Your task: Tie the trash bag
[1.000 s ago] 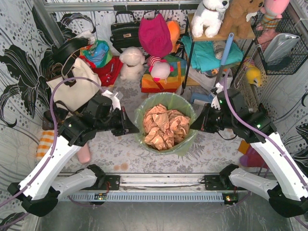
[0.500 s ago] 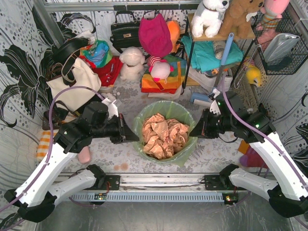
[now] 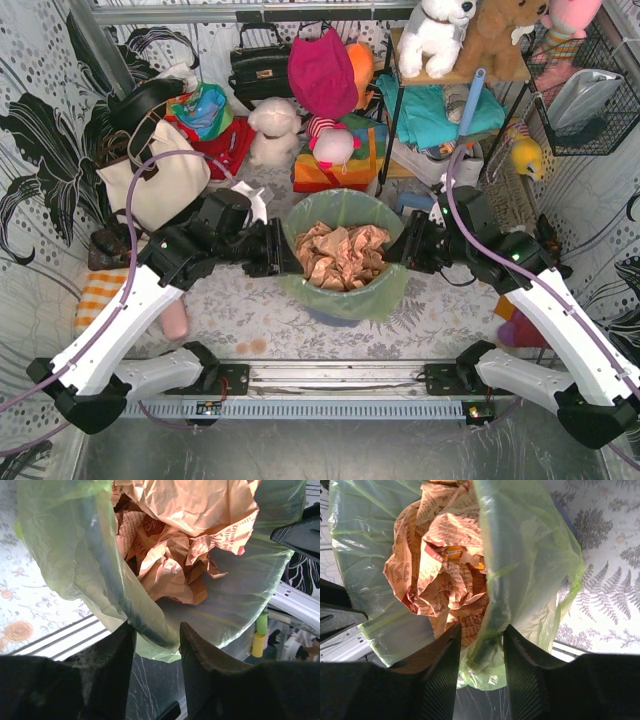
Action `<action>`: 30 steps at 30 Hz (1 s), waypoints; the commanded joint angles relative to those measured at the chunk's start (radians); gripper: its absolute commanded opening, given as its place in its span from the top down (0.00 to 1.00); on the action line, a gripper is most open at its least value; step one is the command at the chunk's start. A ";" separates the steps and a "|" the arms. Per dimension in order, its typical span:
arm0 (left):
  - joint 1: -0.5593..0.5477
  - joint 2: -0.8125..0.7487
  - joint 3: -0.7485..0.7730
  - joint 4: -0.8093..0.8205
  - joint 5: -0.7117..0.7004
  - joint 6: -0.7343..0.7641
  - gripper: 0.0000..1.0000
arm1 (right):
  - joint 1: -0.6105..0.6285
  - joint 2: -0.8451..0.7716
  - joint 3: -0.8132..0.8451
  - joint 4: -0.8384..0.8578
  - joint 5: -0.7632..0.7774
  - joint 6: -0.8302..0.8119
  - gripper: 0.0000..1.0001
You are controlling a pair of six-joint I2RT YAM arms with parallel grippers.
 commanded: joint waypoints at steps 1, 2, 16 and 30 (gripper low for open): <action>-0.013 0.031 0.122 0.047 -0.086 0.075 0.52 | 0.011 -0.005 0.066 0.081 0.087 -0.026 0.59; -0.014 0.044 0.153 0.025 -0.111 0.086 0.51 | 0.011 0.001 0.084 0.068 0.107 -0.042 0.57; -0.013 0.100 0.326 -0.152 -0.312 0.079 0.47 | 0.011 0.191 0.375 -0.132 0.244 -0.374 0.47; -0.013 0.078 0.179 -0.108 -0.282 0.062 0.50 | 0.011 0.441 0.508 -0.158 0.281 -0.565 0.56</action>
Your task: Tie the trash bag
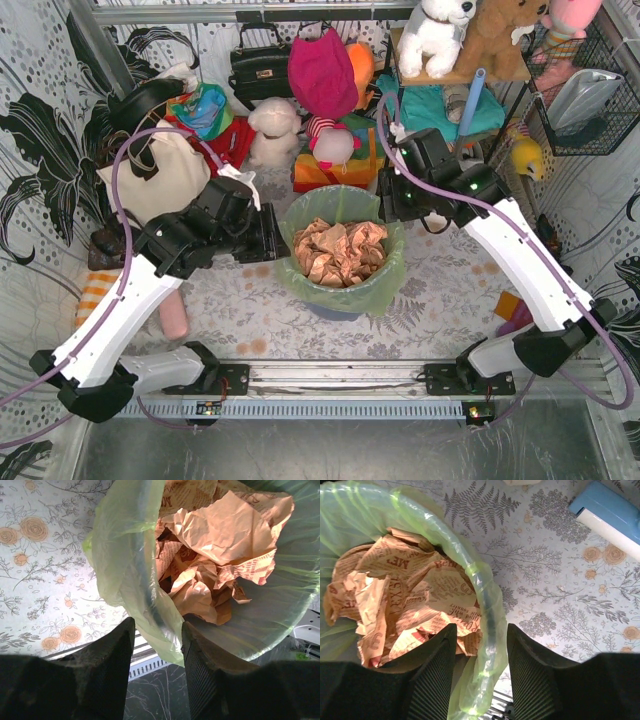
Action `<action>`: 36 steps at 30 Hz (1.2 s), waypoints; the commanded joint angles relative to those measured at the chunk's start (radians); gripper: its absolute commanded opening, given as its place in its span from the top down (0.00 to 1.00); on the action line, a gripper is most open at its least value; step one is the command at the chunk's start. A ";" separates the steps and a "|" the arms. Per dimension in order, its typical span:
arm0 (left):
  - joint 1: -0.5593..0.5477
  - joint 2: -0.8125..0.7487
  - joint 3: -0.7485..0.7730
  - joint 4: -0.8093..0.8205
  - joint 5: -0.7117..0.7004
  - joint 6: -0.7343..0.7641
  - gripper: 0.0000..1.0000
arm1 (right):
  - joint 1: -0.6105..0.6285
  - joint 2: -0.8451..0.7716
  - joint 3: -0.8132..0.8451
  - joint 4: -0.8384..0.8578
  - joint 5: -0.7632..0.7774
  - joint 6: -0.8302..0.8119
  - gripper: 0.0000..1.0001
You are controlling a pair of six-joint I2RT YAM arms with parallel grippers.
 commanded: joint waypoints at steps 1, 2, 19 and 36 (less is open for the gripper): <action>-0.004 -0.019 -0.039 0.042 0.011 -0.008 0.51 | 0.007 0.030 0.010 -0.008 0.030 -0.055 0.57; -0.004 -0.022 -0.049 0.051 0.014 -0.010 0.53 | 0.007 0.034 -0.002 0.000 0.027 -0.054 0.59; -0.004 -0.023 -0.072 0.087 0.033 -0.007 0.90 | 0.007 0.014 -0.055 0.002 0.030 0.015 0.95; -0.004 0.049 0.030 0.036 0.107 0.059 0.86 | 0.015 -0.162 -0.241 0.043 -0.049 0.187 1.00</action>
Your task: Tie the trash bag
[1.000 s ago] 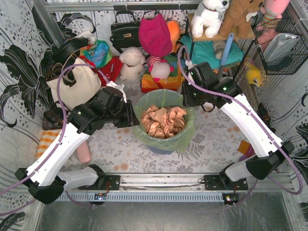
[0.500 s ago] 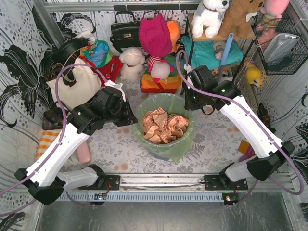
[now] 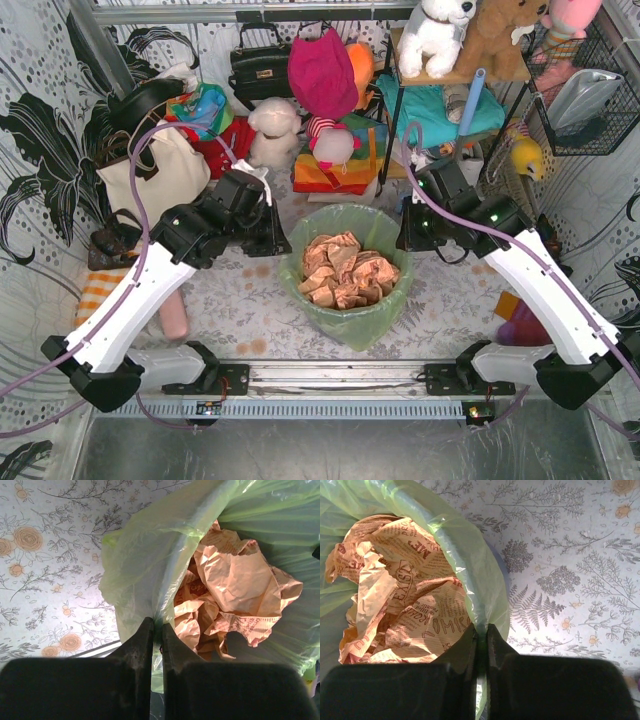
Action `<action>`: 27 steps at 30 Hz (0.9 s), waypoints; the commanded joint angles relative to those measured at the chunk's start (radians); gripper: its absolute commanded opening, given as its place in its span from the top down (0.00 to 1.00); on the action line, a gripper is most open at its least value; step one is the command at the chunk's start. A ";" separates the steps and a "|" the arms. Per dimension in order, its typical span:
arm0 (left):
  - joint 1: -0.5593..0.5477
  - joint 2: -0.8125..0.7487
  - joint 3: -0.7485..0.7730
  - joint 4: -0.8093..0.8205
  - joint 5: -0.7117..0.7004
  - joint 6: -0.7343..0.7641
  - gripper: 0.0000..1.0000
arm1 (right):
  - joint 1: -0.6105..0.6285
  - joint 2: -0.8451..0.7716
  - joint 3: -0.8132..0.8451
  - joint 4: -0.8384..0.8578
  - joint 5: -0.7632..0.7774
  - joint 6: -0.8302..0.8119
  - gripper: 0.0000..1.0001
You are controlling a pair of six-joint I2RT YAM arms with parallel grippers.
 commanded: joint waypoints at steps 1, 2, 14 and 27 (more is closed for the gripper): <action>-0.008 -0.028 0.038 -0.020 0.086 0.027 0.82 | 0.005 0.027 -0.028 0.113 0.015 0.036 1.00; -0.008 -0.035 0.041 -0.030 0.100 0.027 0.77 | 0.004 0.038 -0.023 0.132 0.019 0.020 1.00; -0.008 -0.162 -0.086 0.023 0.232 -0.020 0.66 | 0.005 0.309 0.162 0.264 -0.074 -0.159 0.82; -0.009 -0.164 0.037 -0.123 -0.066 0.000 0.40 | 0.004 0.257 0.293 0.149 0.022 -0.130 0.47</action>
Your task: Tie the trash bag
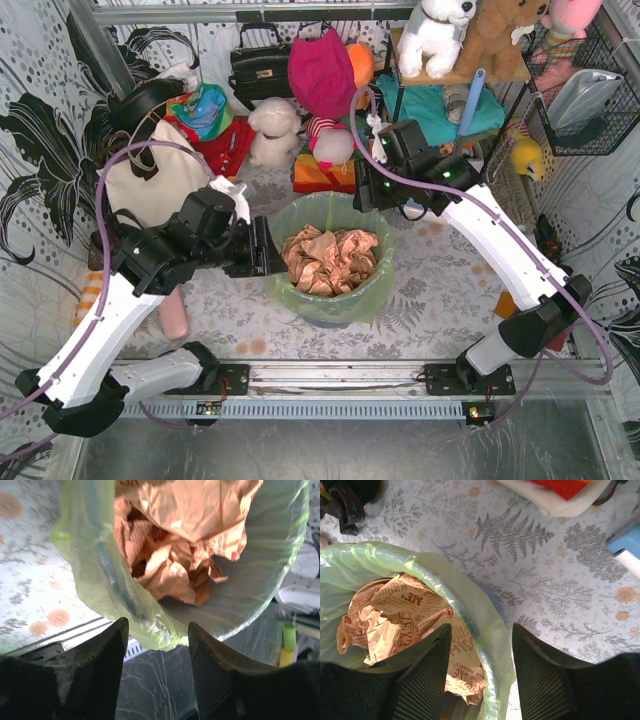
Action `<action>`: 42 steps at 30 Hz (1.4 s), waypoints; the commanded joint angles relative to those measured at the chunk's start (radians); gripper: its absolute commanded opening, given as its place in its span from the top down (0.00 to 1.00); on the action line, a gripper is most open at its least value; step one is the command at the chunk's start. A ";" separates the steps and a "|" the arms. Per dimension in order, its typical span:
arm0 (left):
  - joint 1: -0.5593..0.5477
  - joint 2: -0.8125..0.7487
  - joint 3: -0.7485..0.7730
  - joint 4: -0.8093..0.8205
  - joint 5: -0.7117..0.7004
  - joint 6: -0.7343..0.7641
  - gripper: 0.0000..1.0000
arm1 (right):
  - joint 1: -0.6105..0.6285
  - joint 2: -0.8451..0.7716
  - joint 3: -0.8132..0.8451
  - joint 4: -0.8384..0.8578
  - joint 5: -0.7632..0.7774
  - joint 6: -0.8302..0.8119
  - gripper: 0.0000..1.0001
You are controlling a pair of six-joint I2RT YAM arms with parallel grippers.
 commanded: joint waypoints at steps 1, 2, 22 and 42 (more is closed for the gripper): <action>-0.004 0.025 0.119 -0.051 -0.221 0.027 0.40 | 0.005 -0.080 0.068 -0.078 0.093 0.059 0.45; -0.004 0.038 0.151 -0.055 -0.244 0.030 0.40 | 0.005 -0.100 0.076 -0.101 0.110 0.076 0.43; 0.002 0.243 0.206 -0.008 -0.319 0.170 0.50 | 0.005 -0.384 -0.379 -0.023 -0.040 0.350 0.58; 0.004 0.129 0.068 -0.026 -0.193 0.108 0.53 | 0.005 -0.270 -0.174 -0.105 -0.003 0.250 0.61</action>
